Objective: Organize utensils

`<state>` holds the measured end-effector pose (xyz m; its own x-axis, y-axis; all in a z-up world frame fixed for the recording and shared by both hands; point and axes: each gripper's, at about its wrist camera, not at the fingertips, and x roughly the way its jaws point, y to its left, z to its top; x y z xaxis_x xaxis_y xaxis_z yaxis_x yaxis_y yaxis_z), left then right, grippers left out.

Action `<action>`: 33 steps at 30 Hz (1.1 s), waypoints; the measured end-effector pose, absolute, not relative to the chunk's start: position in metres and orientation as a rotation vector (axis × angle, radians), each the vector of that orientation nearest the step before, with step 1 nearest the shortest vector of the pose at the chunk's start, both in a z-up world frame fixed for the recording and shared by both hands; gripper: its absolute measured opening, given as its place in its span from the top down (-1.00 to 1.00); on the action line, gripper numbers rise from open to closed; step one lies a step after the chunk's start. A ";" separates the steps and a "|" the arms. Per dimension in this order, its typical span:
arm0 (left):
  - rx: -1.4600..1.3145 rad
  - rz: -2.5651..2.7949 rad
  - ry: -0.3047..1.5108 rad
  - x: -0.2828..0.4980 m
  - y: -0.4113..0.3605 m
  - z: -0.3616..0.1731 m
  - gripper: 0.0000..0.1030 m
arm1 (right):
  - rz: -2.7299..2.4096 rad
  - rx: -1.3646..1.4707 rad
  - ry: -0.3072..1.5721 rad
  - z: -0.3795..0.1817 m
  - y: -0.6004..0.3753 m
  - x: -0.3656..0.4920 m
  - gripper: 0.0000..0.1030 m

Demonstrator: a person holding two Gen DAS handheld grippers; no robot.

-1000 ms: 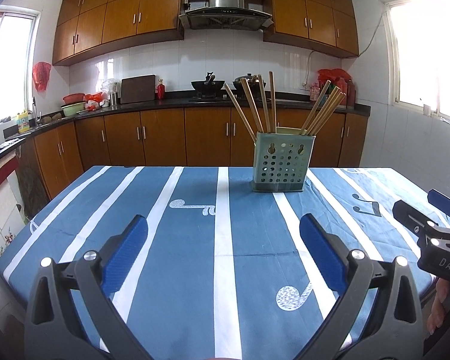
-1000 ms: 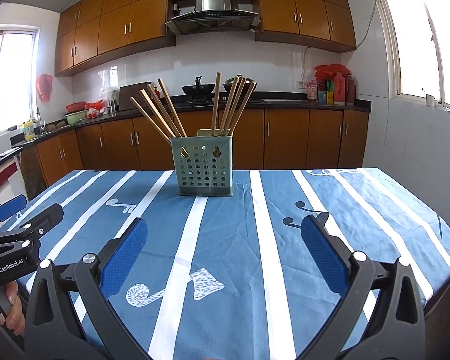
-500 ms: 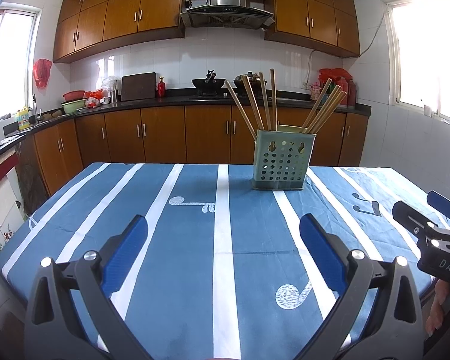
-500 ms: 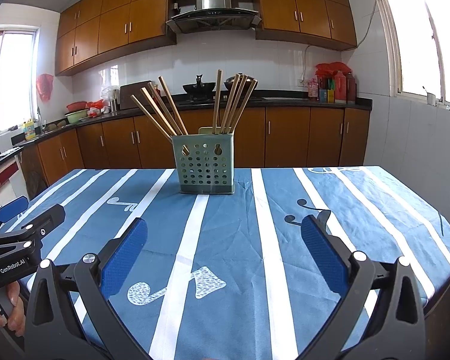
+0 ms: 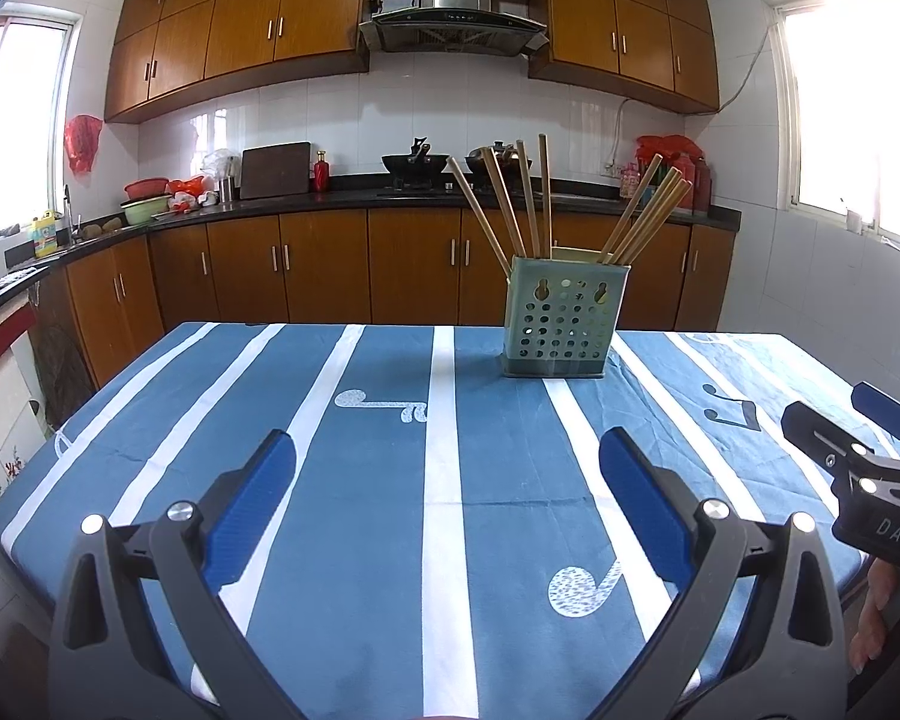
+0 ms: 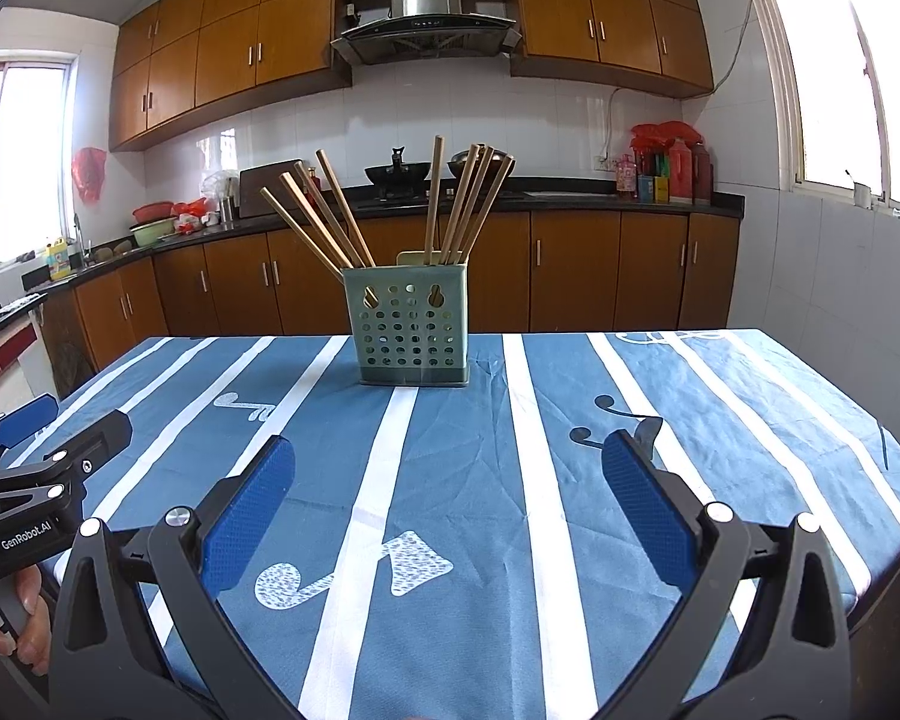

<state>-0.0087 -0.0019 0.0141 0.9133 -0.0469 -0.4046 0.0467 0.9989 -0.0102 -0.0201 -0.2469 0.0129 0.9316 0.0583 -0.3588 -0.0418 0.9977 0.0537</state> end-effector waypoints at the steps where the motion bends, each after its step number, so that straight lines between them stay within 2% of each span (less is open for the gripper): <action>1: -0.001 -0.049 0.417 -0.009 -0.002 0.014 -0.92 | 0.051 0.045 0.368 0.013 -0.247 -0.020 -0.97; 33: -0.006 -0.051 0.425 -0.011 -0.007 0.008 -0.92 | 0.051 0.047 0.370 0.015 -0.247 -0.020 -0.97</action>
<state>-0.0112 -0.0065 0.0079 0.9100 -0.0503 -0.4116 0.0480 0.9987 -0.0160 -0.0197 -0.2472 0.0152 0.9309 0.0584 -0.3605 -0.0412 0.9976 0.0551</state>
